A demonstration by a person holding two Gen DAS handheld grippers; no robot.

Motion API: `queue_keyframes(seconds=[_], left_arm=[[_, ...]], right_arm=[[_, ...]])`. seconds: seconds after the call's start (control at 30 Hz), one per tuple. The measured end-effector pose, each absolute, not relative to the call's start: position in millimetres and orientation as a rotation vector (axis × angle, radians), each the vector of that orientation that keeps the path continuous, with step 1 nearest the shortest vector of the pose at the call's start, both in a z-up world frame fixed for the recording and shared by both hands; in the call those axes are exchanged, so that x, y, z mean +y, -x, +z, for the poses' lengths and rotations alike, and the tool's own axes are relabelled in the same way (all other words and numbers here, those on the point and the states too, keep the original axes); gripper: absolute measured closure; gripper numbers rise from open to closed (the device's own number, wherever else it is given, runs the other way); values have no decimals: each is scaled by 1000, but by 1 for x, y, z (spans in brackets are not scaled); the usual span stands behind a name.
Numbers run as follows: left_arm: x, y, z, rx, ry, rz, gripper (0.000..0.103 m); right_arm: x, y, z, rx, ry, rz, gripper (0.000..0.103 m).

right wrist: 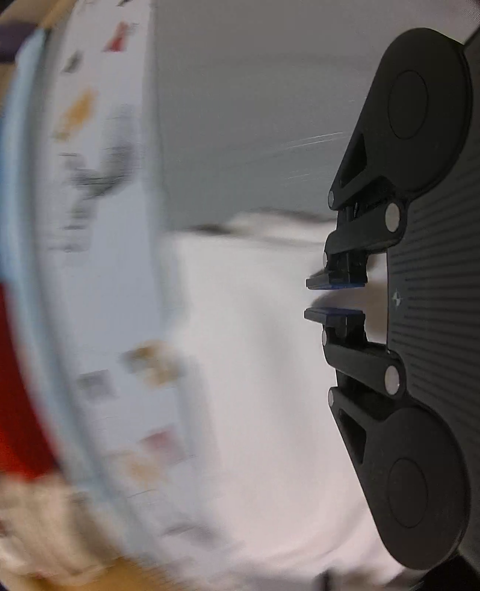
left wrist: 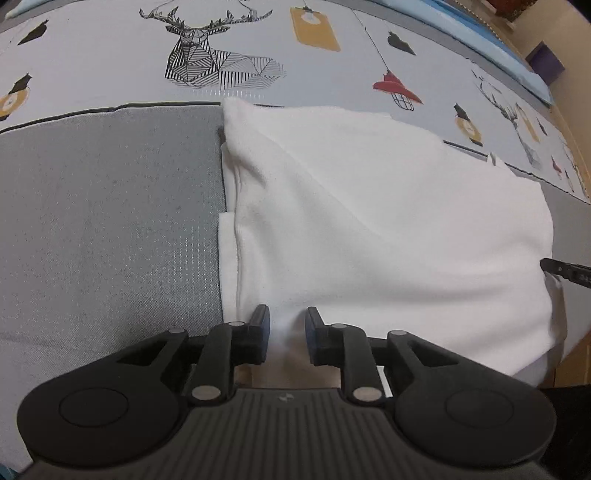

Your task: Fold small clothes

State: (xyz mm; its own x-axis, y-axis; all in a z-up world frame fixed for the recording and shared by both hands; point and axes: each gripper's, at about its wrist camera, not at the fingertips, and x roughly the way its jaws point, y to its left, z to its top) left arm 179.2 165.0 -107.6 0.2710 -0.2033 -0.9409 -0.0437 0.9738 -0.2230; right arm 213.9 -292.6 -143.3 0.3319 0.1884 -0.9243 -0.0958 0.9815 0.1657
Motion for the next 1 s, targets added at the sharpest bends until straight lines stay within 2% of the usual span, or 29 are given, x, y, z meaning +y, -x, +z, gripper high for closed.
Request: queue_keyframes(seconds=[0.07, 0.17, 0.2, 0.33, 0.4, 0.57, 0.8, 0.87, 0.9, 0.93, 1.0], left_arm=[[173, -176, -99, 1250, 282, -96, 76], [198, -167, -90, 1192, 390, -59, 73], [205, -164, -88, 1187, 415, -40, 68], [227, -162, -96, 1229, 500, 11, 55], [231, -162, -103, 1260, 528, -1, 53], [223, -165, -117, 1315, 528, -24, 52], [197, -179, -129, 1318, 436, -47, 53], [190, -180, -129, 1306, 388, -47, 56], [188, -179, -128, 1300, 358, -49, 63], [185, -178, -127, 1293, 332, -57, 79], [184, -177, -126, 1282, 330, -82, 87]], right_arm=[[-291, -209, -139, 1185, -48, 196, 93], [-296, -200, -124, 1130, -78, 166, 84], [-298, -197, -119, 1122, -88, 160, 83], [-304, -186, -84, 1051, -108, 144, 83], [-305, -176, -61, 982, -133, 171, 81], [-311, -152, -35, 843, -140, 183, 77], [-316, -143, -44, 841, -127, 125, 77], [-319, -144, -49, 859, -114, 104, 77], [-321, -145, -50, 862, -116, 95, 77], [-325, -146, -52, 866, -131, 82, 77], [-330, -148, -54, 873, -158, 57, 77]])
